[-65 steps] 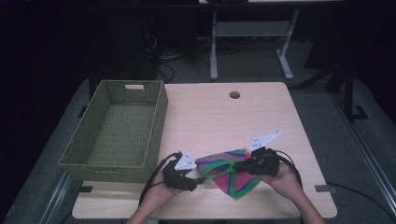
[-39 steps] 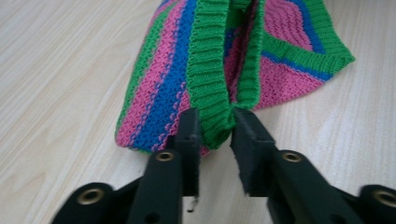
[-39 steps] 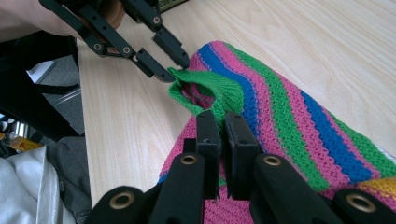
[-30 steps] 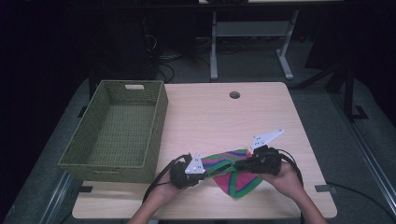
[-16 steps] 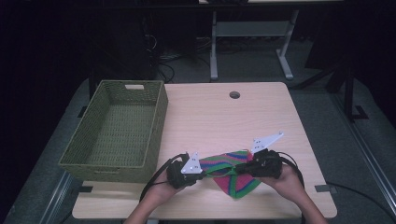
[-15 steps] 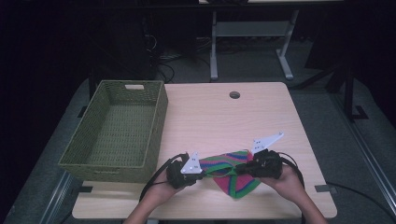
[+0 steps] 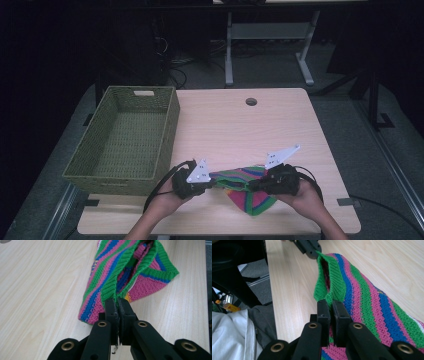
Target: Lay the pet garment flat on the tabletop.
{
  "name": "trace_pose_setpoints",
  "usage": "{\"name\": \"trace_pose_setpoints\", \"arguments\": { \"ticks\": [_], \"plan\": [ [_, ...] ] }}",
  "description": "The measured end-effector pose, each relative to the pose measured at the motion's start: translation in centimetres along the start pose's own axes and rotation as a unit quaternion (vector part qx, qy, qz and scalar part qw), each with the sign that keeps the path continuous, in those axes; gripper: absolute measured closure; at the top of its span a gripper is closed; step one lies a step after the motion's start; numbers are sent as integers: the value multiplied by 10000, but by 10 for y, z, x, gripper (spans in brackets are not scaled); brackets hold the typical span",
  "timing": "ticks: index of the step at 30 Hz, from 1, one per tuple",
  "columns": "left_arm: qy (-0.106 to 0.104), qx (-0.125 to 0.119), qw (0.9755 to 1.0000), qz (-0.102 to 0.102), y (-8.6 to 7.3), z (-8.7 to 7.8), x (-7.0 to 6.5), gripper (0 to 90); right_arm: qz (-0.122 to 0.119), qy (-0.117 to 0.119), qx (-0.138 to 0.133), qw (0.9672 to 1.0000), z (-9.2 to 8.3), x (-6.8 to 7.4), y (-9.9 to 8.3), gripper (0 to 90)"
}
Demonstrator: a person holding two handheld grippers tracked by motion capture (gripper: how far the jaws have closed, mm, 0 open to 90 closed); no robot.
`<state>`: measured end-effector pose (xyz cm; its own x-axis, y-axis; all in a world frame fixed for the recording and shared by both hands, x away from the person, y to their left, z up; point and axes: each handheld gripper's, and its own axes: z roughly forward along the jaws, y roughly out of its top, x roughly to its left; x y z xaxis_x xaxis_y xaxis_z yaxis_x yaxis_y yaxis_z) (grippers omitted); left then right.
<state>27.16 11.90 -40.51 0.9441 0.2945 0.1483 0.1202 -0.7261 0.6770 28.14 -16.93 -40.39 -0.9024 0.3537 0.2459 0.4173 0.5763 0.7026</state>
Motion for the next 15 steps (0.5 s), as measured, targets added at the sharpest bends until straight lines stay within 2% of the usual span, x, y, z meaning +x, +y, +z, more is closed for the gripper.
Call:
{"name": "trace_pose_setpoints", "arguments": {
  "ticks": [6, 11, 15],
  "plan": [
    [25, 31, 10000, 89, 6, -7, 1, 878, -9, 65, -19, 10000, 0, 6, 3, 854],
    [34, 56, 9999, 98, 12, -7, 7, 878, -12, 46, -48, 10000, -5, 3, 6, 854],
    [20, 51, 10000, -9, 17, -5, 14, 878, 33, -8, -87, 10000, -8, -3, 8, 854]
  ]
}}
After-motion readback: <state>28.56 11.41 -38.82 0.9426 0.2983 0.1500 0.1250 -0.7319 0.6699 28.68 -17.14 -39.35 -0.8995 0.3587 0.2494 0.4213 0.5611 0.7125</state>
